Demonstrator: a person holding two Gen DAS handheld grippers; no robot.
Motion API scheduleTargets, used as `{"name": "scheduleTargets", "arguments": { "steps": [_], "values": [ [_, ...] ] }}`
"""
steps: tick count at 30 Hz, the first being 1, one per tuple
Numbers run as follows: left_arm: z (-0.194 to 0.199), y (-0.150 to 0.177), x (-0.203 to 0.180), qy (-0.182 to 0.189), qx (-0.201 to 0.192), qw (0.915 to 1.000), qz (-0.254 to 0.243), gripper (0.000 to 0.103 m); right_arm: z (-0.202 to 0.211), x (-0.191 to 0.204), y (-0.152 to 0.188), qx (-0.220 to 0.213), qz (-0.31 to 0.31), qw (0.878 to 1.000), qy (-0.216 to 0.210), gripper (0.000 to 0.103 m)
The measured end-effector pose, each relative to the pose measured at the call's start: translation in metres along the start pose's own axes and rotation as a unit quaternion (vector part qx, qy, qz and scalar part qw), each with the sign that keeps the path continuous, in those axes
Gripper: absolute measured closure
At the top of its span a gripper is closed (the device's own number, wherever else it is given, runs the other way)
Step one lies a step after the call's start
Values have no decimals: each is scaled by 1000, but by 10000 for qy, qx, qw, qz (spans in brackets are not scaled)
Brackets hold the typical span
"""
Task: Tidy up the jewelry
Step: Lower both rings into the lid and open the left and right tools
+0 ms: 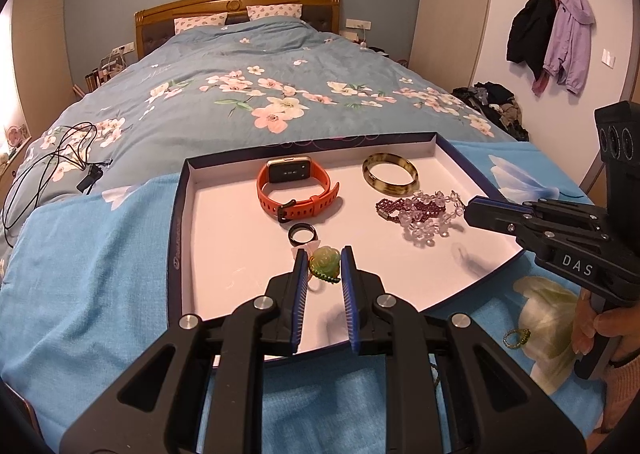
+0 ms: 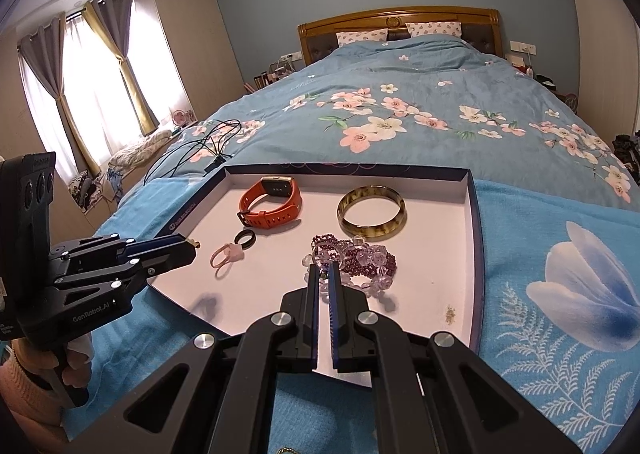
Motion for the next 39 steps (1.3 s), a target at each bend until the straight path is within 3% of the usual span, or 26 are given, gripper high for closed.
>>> {"name": "scheduleTargets", "arguments": {
  "steps": [39],
  "values": [
    [-39,7,10,-293,438,9985,169,85,-27,-3,7,432,29,9984,360,98]
  ]
}}
Point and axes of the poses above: each gripper's, at about its wrist camera, not at the fingertips, and z roughly against the way its jaws point, x to its left, y to its underside, the point moved 7 cm from there along -z, roughly the way its jaws point, and after that the axes turned 3 degrees about -z, right-handed, at the moved point
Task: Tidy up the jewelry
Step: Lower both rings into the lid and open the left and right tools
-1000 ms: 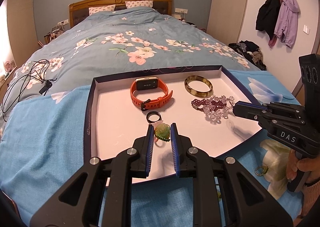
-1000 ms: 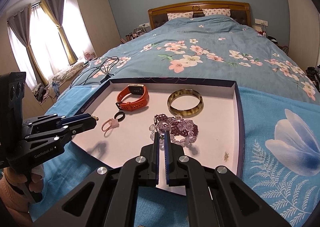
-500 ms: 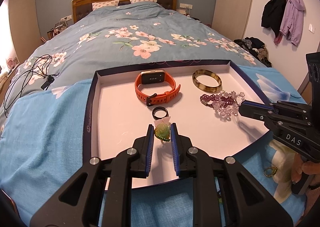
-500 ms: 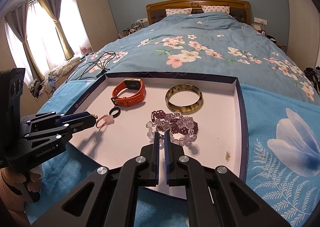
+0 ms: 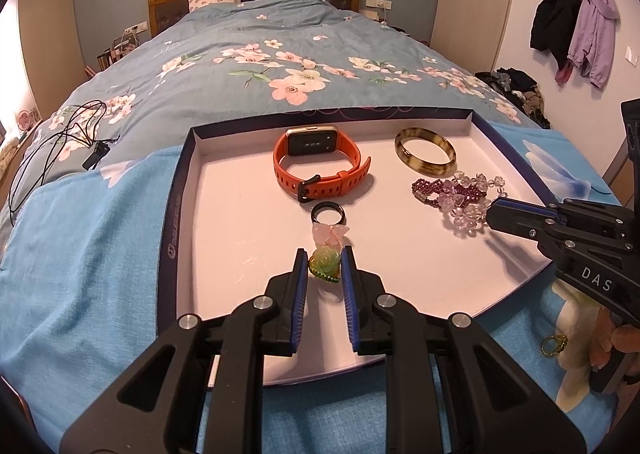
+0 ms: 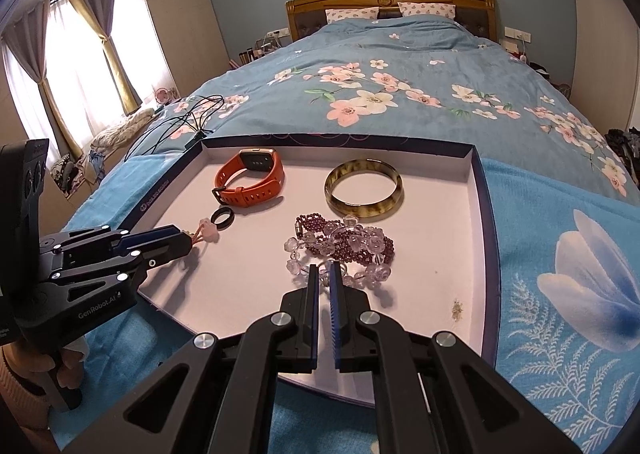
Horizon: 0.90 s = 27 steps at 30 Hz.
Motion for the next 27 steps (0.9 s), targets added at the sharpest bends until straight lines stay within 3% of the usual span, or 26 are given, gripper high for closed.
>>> {"name": "scheduleTargets", "arguments": {
  "steps": [3,5,8,16,21,27],
  "values": [
    [-3,1,1,21,43,10000,38,82,1,-1,0,-12,-9,10000,4,97],
    [-3,2,2,42,62,9999,68,81,3,-1,0,-42,-31,10000,2,90],
    [1,4,4,67,41,10000,59,70,10,-1,0,-131,-55,9999,-28,82],
    [38,6,7,75,-333,9994,38,63,48,-5,2,-479,-167,9986,-144,60],
    [69,19,1,313,-524,9980,-167,61,73,-6,16,-523,-126,9983,-235,52],
    [90,46,-18,626,-525,9957,-439,59,83,-8,49,-267,-97,9993,-260,51]
  ]
}}
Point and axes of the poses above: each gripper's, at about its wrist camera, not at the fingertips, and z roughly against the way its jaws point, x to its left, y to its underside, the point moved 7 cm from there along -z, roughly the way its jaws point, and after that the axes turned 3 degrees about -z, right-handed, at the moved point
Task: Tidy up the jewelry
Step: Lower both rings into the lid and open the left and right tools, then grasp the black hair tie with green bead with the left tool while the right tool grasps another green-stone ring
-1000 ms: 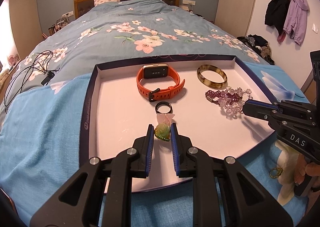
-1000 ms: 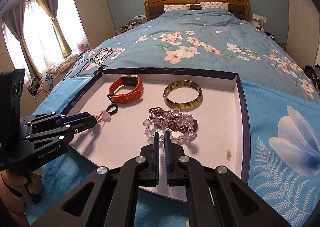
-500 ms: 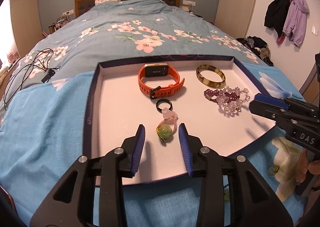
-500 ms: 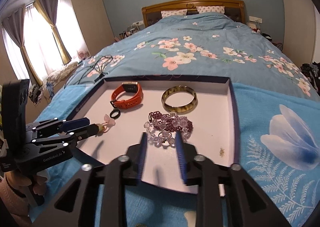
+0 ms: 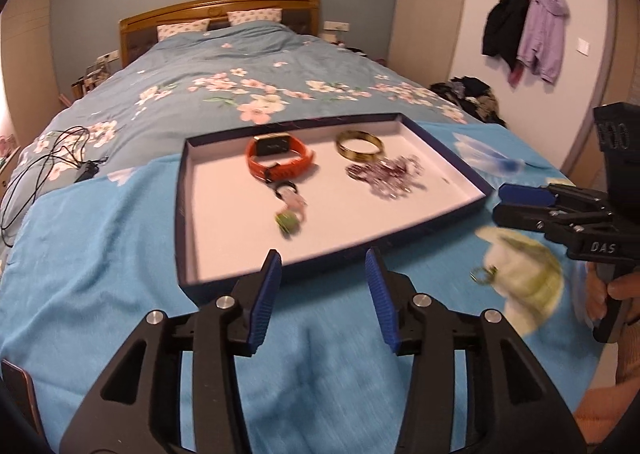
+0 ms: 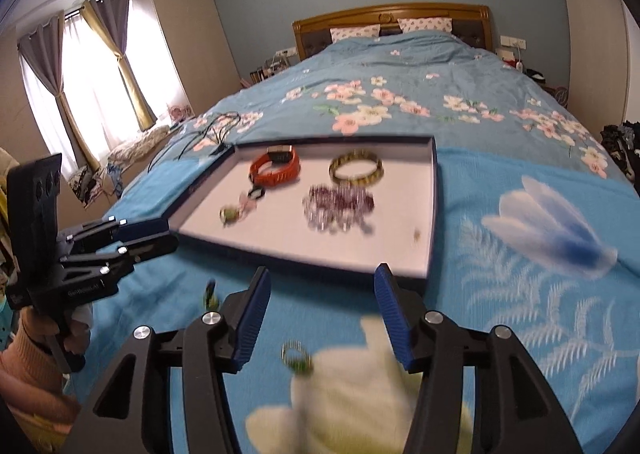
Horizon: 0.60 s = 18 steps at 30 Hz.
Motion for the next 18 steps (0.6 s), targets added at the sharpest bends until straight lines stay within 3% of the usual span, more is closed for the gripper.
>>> {"name": "scheduleTargets", "arguments": {
  "steps": [8,18],
  "values": [
    [2,23,-27,188,189,9994,-216,58,-4,6,33,400,146,9991,89,50],
    [-8,29,-47,326,372,9979,-407,58,-7,15,41,508,295,9982,145,50]
  ]
}}
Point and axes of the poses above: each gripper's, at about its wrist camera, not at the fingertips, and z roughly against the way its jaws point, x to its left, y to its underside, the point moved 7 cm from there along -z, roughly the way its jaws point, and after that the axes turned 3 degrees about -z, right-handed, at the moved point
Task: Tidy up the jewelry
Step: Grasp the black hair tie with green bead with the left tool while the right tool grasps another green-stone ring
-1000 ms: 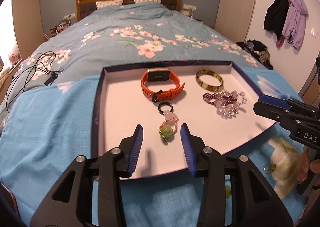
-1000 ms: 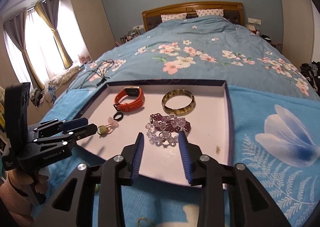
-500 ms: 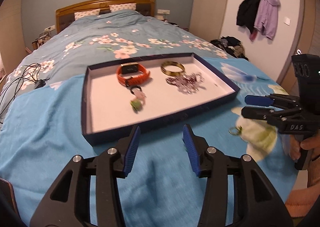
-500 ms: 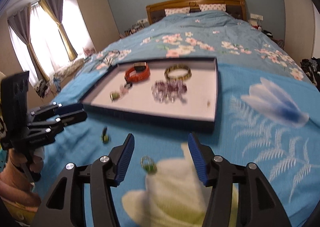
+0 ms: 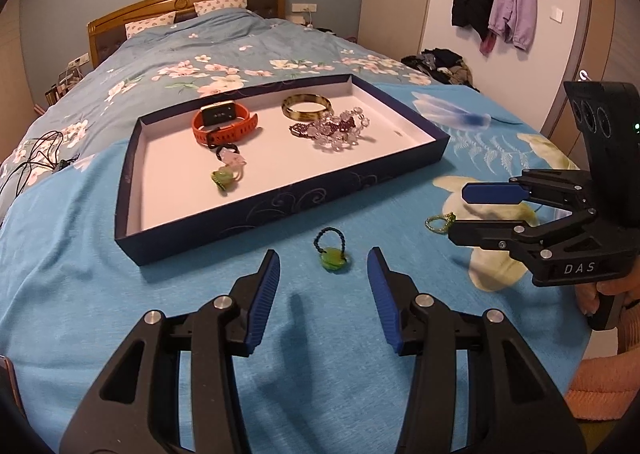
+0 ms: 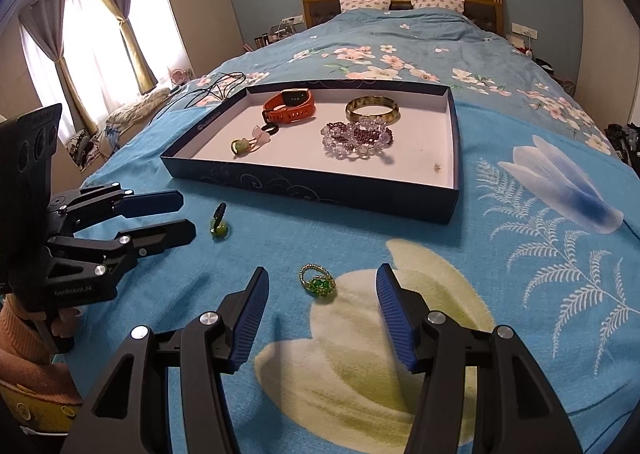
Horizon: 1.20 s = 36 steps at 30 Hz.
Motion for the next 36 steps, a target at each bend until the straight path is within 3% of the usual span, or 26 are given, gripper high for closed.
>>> {"name": "scheduleTargets", "arguments": {
  "steps": [3,9,14,22,26,28,36],
  "values": [
    [-6,0,-3,28,110,9999,-12,58,-2,3,0,30,33,10000,-35,51],
    [-16,0,-4,108,275,9996,17,62,-8,9,1,157,130,9998,-20,69],
    [-24,-1,-4,217,377,9990,100,65,-11,7,3,252,80,9996,-28,73],
    [-32,-2,0,339,455,9980,269,74,-12,8,4,284,69,9996,-64,89],
    [-34,-2,1,310,466,9980,294,77,-11,9,5,295,75,9995,-112,92],
    [-35,-2,1,289,480,9979,314,86,-11,10,5,297,106,9994,-117,92],
    [-31,-1,3,248,438,9980,372,87,-9,13,5,242,160,9995,-150,92]
  ]
}}
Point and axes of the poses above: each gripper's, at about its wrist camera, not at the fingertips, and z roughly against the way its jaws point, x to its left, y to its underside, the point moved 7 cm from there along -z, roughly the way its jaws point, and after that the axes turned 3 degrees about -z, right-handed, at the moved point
